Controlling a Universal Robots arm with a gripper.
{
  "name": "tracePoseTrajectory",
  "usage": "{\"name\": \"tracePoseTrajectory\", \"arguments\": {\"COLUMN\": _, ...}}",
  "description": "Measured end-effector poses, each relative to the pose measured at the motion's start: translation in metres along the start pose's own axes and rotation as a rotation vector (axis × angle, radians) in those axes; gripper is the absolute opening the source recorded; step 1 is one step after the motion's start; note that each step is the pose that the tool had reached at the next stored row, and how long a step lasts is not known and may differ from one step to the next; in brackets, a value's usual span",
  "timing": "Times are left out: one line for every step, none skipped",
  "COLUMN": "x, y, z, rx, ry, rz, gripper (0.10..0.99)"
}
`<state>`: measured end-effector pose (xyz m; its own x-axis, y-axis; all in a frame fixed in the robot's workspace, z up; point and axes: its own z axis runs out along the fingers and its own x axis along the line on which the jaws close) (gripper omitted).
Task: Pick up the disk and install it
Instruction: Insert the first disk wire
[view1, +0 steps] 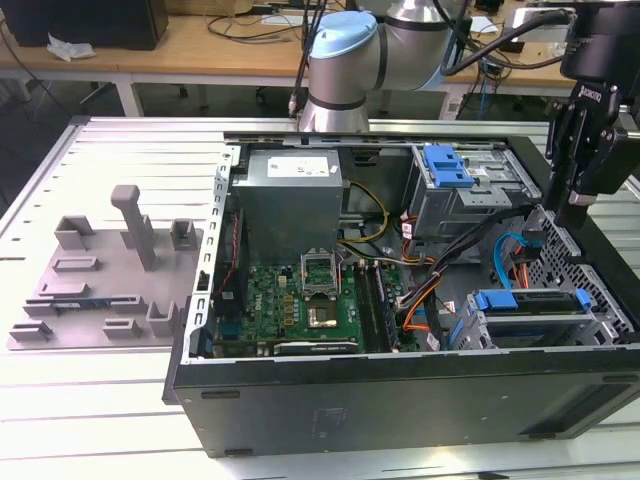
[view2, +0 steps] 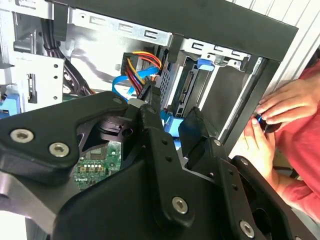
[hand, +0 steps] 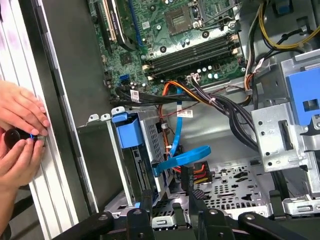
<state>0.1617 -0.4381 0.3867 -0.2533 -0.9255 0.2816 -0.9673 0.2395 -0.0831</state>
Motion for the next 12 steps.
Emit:
{"name": "tracePoseTrajectory", "arguments": {"x": -0.0017, "y": 0.0005, "z": 0.0000, "rx": 0.003, "ry": 0.0071, "rz": 0.001, "gripper": 0.424}}
{"name": "tracePoseTrajectory", "arguments": {"x": -0.0033, "y": 0.0012, "z": 0.0001, "rx": 0.007, "ry": 0.0162, "rz": 0.001, "gripper": 0.424}}
{"name": "tracePoseTrajectory", "arguments": {"x": -0.0053, "y": 0.0020, "z": 0.0002, "rx": 0.010, "ry": 0.0256, "rz": 0.002, "gripper": 0.424}}
{"name": "tracePoseTrajectory", "arguments": {"x": -0.0067, "y": 0.0026, "z": 0.0003, "rx": 0.012, "ry": 0.0303, "rz": 0.002, "gripper": 0.424}}
{"name": "tracePoseTrajectory", "arguments": {"x": -0.0102, "y": 0.0037, "z": 0.0011, "rx": 0.013, "ry": 0.0329, "rz": 0.002, "gripper": 0.424}}
{"name": "tracePoseTrajectory", "arguments": {"x": -0.0138, "y": 0.0048, "z": 0.0018, "rx": 0.013, "ry": 0.0336, "rz": 0.002, "gripper": 0.424}}
{"name": "tracePoseTrajectory", "arguments": {"x": -0.0169, "y": 0.0056, "z": 0.0025, "rx": 0.013, "ry": 0.0338, "rz": 0.002, "gripper": 0.424}}
{"name": "tracePoseTrajectory", "arguments": {"x": -0.0193, "y": 0.0062, "z": 0.0032, "rx": 0.013, "ry": 0.0336, "rz": 0.002, "gripper": 0.424}}
{"name": "tracePoseTrajectory", "arguments": {"x": -0.0233, "y": 0.0075, "z": 0.0049, "rx": 0.013, "ry": 0.0352, "rz": 0.003, "gripper": 0.424}}
{"name": "tracePoseTrajectory", "arguments": {"x": -0.0243, "y": 0.0081, "z": 0.0058, "rx": 0.014, "ry": 0.0375, "rz": 0.005, "gripper": 0.424}}
{"name": "tracePoseTrajectory", "arguments": {"x": -0.0252, "y": 0.0097, "z": 0.0072, "rx": 0.019, "ry": 0.0413, "rz": 0.009, "gripper": 0.424}}
{"name": "tracePoseTrajectory", "arguments": {"x": -0.0262, "y": 0.0110, "z": 0.0084, "rx": 0.025, "ry": 0.0466, "rz": 0.012, "gripper": 0.424}}
